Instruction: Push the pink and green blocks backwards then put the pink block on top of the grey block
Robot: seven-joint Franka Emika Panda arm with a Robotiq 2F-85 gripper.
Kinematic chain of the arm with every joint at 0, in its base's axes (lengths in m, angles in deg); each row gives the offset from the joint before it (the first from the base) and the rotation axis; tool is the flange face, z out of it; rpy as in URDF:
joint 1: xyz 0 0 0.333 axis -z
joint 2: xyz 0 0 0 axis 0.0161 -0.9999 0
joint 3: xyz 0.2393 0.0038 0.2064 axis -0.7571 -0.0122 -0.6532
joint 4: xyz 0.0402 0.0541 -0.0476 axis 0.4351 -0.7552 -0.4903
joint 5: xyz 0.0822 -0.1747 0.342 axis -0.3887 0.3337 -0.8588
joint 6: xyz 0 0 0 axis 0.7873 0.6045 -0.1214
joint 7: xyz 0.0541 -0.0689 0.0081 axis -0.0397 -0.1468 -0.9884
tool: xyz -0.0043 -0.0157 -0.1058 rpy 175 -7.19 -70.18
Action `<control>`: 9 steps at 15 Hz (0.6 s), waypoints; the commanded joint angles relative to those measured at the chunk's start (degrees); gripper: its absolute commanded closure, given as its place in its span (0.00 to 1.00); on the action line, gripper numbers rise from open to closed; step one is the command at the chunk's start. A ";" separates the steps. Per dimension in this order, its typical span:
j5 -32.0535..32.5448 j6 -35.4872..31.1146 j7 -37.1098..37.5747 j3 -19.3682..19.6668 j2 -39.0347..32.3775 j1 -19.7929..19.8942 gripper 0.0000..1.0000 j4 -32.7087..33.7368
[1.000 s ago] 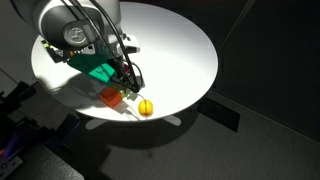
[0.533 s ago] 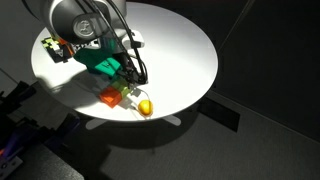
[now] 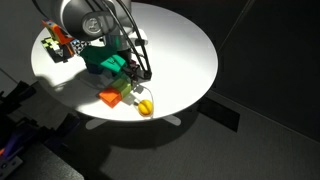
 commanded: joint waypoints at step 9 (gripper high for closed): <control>-1.48 2.85 0.17 -1.11 0.56 0.03 0.00 1.58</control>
